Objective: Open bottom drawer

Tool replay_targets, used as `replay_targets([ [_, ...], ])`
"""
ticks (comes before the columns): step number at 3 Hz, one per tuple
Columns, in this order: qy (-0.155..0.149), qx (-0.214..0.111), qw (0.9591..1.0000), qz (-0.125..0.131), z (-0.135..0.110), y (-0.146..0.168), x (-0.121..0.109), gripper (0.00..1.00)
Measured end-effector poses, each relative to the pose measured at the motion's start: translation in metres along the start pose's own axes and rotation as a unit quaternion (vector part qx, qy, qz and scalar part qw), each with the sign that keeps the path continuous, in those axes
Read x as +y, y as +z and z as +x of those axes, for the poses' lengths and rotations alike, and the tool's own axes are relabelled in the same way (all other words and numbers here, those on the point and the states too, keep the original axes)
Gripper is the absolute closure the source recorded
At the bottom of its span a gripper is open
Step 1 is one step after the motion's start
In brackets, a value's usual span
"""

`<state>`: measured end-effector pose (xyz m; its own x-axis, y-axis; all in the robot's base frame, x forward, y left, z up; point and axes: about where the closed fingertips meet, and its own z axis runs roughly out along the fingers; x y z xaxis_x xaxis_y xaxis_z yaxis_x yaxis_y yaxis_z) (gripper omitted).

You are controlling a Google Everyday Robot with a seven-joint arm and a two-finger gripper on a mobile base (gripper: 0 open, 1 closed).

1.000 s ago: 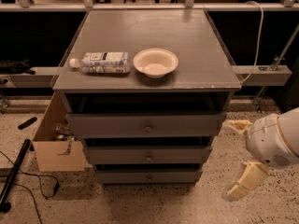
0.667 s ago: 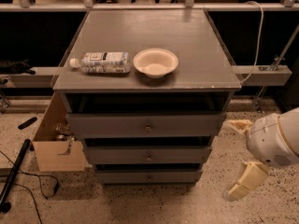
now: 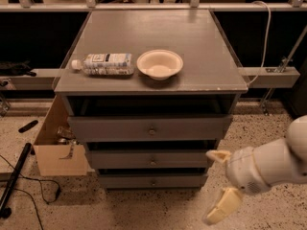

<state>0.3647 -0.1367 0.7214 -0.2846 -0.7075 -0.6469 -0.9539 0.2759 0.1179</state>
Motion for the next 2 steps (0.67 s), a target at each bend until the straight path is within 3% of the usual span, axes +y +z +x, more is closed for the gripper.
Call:
replay_targets([
  [1,0.030,0.002,0.9994,-0.014,0.047,0.063,-0.006,0.00],
  [2,0.045,0.022,0.9987,-0.006,0.096,0.101,-0.029,0.00],
])
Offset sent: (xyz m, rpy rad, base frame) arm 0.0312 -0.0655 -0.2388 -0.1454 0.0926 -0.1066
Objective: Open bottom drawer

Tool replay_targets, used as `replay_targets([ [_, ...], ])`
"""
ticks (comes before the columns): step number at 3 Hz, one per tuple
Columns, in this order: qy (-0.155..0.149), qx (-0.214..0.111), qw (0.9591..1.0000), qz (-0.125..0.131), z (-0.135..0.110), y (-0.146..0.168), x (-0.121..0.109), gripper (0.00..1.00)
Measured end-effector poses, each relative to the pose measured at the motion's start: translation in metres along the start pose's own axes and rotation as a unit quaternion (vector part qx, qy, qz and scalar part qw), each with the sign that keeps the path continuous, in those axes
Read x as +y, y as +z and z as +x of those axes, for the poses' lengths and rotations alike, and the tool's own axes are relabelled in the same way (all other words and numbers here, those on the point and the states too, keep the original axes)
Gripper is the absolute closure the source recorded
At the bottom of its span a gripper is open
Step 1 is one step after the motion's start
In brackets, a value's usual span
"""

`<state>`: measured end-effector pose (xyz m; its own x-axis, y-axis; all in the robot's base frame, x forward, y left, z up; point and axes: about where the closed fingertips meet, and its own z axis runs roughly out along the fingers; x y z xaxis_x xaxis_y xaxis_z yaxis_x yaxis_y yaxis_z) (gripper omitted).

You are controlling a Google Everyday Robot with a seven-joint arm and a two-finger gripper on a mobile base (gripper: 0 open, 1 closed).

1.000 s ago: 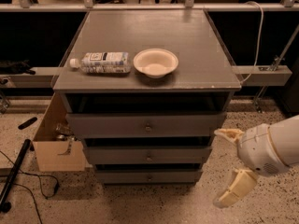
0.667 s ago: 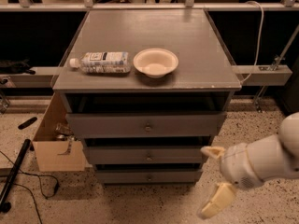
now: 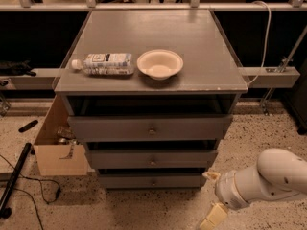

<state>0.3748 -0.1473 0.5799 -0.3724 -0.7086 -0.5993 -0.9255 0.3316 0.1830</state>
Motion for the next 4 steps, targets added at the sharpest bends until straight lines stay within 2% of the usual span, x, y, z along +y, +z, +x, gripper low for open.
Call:
replay_targets([
  [1,0.013,0.033,0.9987,0.036,0.062,0.014,-0.050,0.00],
  [2,0.012,0.031,0.9987,0.039,0.063,0.015,-0.051,0.00],
  [3,-0.010,0.004,0.9968,0.080,0.071,0.037,-0.084,0.00],
  [4,-0.026,-0.011,0.9932,0.113,0.068,0.053,-0.120,0.00],
])
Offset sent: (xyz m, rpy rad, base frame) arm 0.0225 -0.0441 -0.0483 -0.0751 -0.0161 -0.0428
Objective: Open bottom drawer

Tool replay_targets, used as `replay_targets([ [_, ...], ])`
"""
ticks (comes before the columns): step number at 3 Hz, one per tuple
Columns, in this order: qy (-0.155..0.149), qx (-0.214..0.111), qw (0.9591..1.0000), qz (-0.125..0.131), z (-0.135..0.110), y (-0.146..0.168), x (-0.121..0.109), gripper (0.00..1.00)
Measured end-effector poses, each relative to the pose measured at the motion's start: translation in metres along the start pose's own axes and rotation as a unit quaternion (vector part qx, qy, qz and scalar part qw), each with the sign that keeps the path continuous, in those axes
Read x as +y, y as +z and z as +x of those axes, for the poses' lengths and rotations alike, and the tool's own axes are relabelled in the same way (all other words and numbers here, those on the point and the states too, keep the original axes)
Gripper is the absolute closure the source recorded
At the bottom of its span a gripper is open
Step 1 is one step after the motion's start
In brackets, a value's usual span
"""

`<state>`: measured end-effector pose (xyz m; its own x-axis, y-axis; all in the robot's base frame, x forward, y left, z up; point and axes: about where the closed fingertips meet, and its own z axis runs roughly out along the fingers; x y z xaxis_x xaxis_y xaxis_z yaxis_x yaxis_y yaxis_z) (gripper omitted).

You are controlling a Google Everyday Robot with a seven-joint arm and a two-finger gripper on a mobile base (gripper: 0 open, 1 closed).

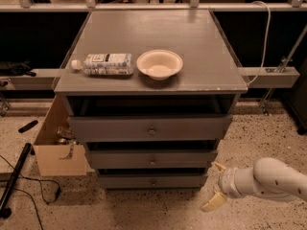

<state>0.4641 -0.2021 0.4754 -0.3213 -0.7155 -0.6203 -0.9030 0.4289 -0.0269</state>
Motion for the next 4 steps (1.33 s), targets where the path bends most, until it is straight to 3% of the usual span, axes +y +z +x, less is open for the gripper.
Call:
replay_targets([
  [1,0.002,-0.002,0.9992,0.039,0.011,0.024,-0.036,0.00],
  [2,0.002,-0.002,0.9992,0.039,0.010,0.025,-0.036,0.00],
  [3,0.020,0.000,0.9993,0.033,0.029,0.068,-0.027,0.00],
  [4,0.052,0.001,0.9981,0.034,0.062,0.111,-0.014,0.00],
])
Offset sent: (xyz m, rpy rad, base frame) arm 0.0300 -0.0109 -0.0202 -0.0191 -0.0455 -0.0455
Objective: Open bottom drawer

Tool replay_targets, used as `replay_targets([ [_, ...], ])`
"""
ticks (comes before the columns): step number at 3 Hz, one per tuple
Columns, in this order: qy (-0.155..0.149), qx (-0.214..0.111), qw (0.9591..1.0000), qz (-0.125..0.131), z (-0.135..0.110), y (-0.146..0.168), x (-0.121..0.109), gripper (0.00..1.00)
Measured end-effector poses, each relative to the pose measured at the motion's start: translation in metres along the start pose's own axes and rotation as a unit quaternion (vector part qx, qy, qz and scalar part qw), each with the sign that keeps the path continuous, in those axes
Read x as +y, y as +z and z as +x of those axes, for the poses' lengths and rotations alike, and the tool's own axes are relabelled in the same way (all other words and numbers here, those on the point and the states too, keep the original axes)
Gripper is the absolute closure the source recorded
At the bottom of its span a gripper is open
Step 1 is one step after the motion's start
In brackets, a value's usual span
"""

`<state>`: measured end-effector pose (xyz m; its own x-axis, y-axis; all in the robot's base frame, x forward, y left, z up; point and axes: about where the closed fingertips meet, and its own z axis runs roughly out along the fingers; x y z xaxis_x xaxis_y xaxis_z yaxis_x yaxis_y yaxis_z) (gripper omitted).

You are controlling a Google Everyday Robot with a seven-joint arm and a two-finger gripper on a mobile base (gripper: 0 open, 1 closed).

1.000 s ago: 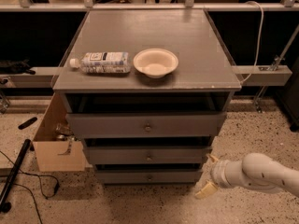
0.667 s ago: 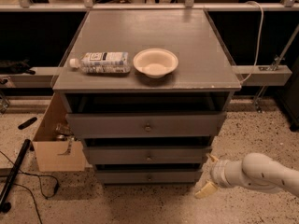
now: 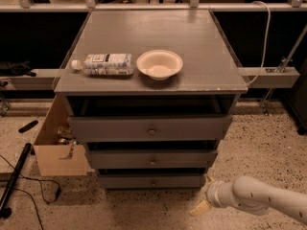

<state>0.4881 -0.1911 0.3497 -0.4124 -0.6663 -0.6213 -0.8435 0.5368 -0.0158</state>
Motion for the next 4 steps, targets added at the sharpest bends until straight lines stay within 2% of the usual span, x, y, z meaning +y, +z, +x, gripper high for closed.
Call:
replay_targets([
  [1,0.024,0.011,0.9996,0.000,0.040,0.056,0.007,0.00],
  [2,0.014,0.010,0.9998,0.003,0.041,0.074,0.009,0.00],
  [3,-0.009,0.003,1.0000,0.002,0.035,0.091,0.009,0.00],
  [4,-0.055,-0.010,0.9983,0.013,0.029,0.112,0.001,0.00],
])
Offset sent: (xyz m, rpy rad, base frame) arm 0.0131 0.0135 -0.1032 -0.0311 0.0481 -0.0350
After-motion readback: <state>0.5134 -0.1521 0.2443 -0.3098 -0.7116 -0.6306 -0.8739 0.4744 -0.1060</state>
